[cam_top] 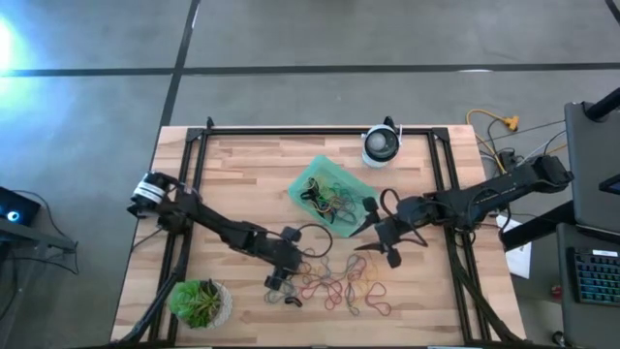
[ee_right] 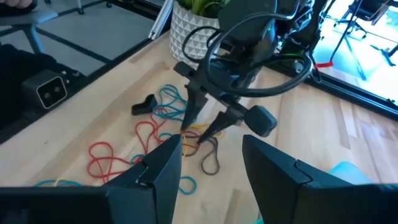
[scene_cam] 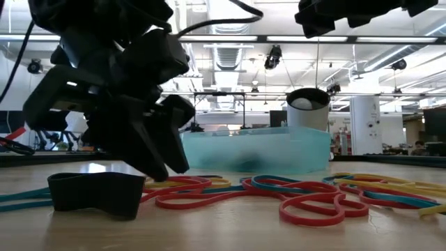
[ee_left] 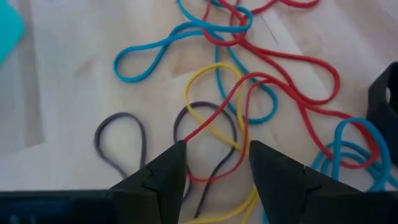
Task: Pick and place rubber bands into bin
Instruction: Put the red rubber band into the blue bin
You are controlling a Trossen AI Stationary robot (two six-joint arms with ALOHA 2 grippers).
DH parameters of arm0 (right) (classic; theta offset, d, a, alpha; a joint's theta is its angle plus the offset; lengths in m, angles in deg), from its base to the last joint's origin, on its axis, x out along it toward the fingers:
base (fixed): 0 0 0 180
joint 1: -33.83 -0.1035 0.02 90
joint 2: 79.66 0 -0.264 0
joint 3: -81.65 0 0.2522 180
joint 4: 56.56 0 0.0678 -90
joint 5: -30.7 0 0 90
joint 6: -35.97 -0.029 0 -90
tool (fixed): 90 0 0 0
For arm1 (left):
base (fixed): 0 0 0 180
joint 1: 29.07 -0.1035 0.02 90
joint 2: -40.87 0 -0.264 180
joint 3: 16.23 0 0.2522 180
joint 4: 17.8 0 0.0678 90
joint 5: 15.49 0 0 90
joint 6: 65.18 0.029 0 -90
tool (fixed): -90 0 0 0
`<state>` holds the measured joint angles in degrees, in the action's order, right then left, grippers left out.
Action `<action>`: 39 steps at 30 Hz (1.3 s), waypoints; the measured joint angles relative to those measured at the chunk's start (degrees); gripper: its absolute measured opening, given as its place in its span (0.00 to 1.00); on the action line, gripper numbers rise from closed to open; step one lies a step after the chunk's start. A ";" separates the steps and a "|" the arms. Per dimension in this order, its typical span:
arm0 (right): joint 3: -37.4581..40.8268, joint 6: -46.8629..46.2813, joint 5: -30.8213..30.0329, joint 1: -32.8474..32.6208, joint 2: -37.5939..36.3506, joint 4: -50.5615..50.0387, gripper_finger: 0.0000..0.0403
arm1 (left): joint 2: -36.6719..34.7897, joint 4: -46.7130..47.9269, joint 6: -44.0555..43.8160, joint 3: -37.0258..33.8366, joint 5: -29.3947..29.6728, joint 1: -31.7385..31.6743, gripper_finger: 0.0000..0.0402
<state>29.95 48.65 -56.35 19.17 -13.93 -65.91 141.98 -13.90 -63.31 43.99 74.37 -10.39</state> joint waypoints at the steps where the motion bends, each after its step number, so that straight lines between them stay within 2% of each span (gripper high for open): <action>1: 0.07 0.01 -0.10 0.00 0.00 -0.07 0.41 | 0.14 -0.15 0.00 0.00 -0.40 -0.15 0.40; 21: 0.10 -0.25 -0.09 0.02 0.00 -1.22 0.41 | 0.62 -0.13 0.02 0.26 -4.97 -0.69 0.39; 32: 0.10 -0.54 -0.09 0.02 0.00 -1.22 0.41 | 0.58 -0.02 0.02 0.03 -6.23 -0.69 0.16; 39: 0.12 -0.67 -0.07 0.02 0.00 -1.22 0.41 | 0.56 -0.02 0.07 0.01 -6.21 -0.69 0.11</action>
<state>30.07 47.98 -56.42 19.20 -13.93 -67.14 142.54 -13.93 -63.25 44.00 68.16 -11.08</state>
